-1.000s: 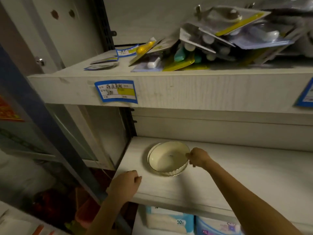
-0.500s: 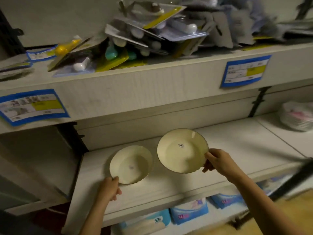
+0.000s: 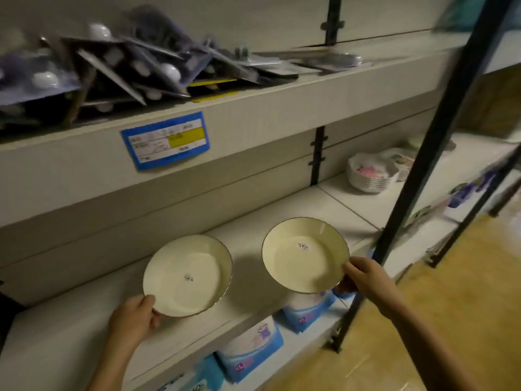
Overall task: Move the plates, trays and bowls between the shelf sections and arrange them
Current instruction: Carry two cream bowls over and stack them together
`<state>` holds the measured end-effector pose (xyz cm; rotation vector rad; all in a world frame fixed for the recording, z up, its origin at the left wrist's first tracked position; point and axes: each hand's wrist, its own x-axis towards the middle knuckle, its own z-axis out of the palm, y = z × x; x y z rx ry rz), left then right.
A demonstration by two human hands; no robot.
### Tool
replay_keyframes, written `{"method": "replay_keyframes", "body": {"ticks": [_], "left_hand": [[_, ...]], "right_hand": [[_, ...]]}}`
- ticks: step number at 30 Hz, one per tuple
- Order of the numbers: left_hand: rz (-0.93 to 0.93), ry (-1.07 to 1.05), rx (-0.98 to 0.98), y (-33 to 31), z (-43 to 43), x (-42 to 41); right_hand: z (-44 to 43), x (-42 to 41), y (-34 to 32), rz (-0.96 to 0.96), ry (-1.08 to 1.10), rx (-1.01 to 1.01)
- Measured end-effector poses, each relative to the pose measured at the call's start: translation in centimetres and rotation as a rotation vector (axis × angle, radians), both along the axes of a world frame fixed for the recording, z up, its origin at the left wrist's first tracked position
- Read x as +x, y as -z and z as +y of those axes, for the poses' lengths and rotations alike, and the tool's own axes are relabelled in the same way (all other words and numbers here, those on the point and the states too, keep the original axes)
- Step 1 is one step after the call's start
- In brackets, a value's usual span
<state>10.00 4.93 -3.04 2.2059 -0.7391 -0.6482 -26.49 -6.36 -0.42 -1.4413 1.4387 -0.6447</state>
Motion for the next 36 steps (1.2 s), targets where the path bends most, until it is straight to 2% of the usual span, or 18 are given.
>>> {"method": "replay_keyframes", "body": {"ticks": [6,18,28,36], "left_hand": [[-0.058,0.224,-0.017,-1.9,-5.4,-11.8],[-0.052,0.580,-0.071,-2.2,-15.4,-35.8],[-0.028,0.693,-0.071,-1.8,-23.1,-47.3],[-0.092,0.716,-0.063,-0.9,-32.0,-53.1]], "right_hand": [[-1.2,-11.8,-0.7,0.009,0.123,-0.006],[-3.2,-33.8,-1.4,0.028,0.375,-0.020],[-6.7,-44.1,-0.7,0.064,0.540,-0.003],[-14.6,-50.0,-0.3,0.070,0.552,0.027]]}}
